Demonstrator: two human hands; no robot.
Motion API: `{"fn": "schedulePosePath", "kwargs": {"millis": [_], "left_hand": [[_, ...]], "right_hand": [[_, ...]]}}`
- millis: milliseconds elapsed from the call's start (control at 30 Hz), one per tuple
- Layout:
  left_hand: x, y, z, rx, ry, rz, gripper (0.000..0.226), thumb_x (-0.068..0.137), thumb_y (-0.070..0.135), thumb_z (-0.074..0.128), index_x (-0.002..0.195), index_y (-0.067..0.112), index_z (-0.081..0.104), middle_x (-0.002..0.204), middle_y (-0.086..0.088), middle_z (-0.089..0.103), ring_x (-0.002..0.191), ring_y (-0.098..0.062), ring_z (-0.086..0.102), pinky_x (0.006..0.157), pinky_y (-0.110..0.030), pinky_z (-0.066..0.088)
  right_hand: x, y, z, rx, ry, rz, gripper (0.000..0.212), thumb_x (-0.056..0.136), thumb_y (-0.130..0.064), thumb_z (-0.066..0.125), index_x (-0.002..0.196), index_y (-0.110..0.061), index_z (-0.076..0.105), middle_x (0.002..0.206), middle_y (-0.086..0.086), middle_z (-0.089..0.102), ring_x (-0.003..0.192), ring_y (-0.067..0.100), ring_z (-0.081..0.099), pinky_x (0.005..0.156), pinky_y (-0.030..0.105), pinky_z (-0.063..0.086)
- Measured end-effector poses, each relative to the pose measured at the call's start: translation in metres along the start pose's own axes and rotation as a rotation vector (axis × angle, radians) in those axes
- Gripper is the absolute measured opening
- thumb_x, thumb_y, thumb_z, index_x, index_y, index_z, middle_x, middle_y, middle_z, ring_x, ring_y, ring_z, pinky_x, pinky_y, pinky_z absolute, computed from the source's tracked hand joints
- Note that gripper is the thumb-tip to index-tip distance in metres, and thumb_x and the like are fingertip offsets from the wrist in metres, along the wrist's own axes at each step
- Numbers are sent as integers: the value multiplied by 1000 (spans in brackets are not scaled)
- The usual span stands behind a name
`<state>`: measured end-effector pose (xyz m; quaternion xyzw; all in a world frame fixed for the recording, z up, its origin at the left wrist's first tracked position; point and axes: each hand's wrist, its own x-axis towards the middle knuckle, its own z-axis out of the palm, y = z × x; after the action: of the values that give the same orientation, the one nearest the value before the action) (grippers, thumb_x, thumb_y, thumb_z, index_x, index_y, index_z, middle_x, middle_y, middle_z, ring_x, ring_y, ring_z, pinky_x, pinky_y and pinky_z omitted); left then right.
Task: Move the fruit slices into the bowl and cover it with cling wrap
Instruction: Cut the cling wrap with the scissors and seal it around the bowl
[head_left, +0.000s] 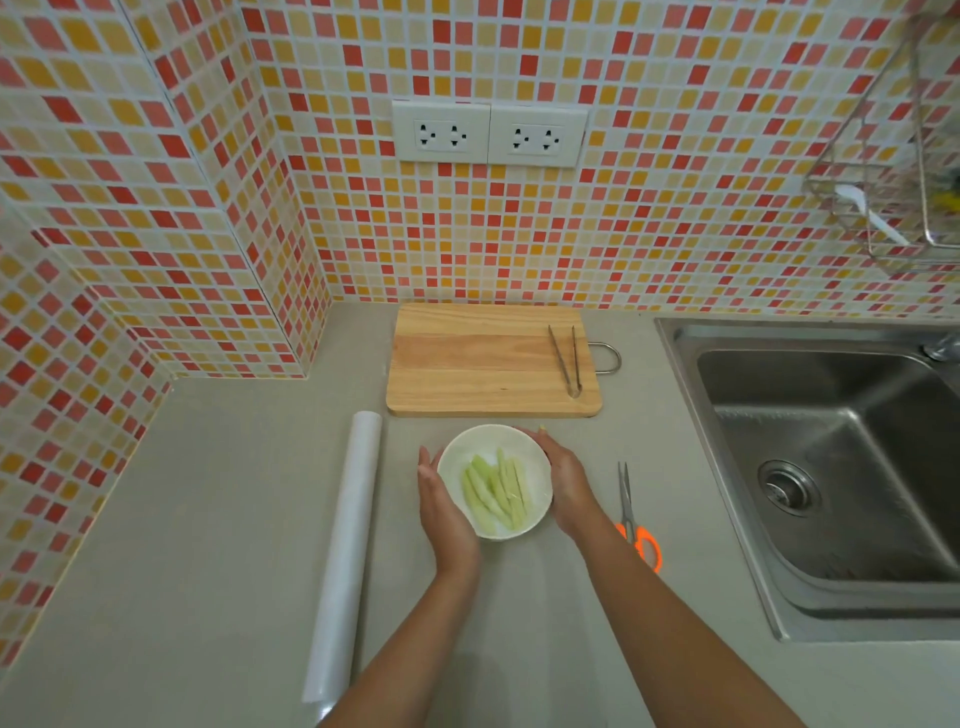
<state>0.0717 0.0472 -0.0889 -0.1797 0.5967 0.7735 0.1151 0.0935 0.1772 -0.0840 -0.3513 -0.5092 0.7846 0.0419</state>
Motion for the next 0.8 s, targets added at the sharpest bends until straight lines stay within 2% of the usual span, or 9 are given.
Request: {"fn": "schedulePosePath", "kwargs": {"millis": [67,167,300,333,433,567,633,733,800], "left_hand": [[7,3,1,-81,-12,-58,51,103,49,22,145,27,41,123,11,62,119,-11,56,94,-25,44],[9,8,5,-197,-9,-91,53,102,49,23,140,21,48,113,11,65,98,-1,61,77,-17,47],[10,5,9,-196,-8,-87,55,102,49,25,138,17,51,104,15,64,92,1,61,66,-9,50],[13,6,7,-181,-37,-93,56,102,48,23,140,17,50,108,12,64,94,-2,61,69,-11,50],[29,8,3,-115,-173,-121,62,101,52,17,145,15,42,133,-3,56,111,-17,58,93,-29,46],[39,11,-6,-94,-217,-113,73,98,57,11,145,10,41,148,-6,45,138,-21,43,116,-37,31],[32,8,-8,-107,-209,-105,74,98,57,9,144,11,43,145,-3,49,135,-18,45,114,-35,34],[19,0,-5,-101,-220,-88,69,99,54,7,136,16,50,122,4,63,114,-12,58,92,-24,45],[16,-1,-2,-89,-217,-73,74,98,56,8,135,11,53,121,-3,65,110,-13,61,89,-24,48]], "right_hand": [[-2,15,0,101,48,17,42,97,-38,43,111,-8,69,108,12,69,103,27,65,96,42,47],[-2,32,4,319,142,28,47,94,-49,44,90,-11,72,93,12,69,93,29,66,91,43,48],[1,39,8,383,246,-15,59,90,-62,41,83,-12,73,85,11,67,89,29,64,88,42,46],[2,41,8,374,266,-20,58,90,-61,41,80,-14,73,82,9,67,87,28,64,86,41,46],[-1,38,5,282,282,-73,53,95,-52,40,75,-13,71,73,4,68,79,23,64,73,34,49],[1,18,-3,231,284,-151,49,100,-40,37,87,-8,71,87,9,71,82,18,67,76,28,50],[6,18,-3,263,280,-156,45,100,-40,37,92,-10,69,95,8,71,87,16,67,80,27,50],[6,26,4,260,265,-118,49,98,-47,38,96,-13,72,102,13,72,96,26,67,90,39,51],[7,24,6,247,237,-101,52,96,-50,39,97,-11,74,104,16,71,101,32,66,95,45,50]]}}
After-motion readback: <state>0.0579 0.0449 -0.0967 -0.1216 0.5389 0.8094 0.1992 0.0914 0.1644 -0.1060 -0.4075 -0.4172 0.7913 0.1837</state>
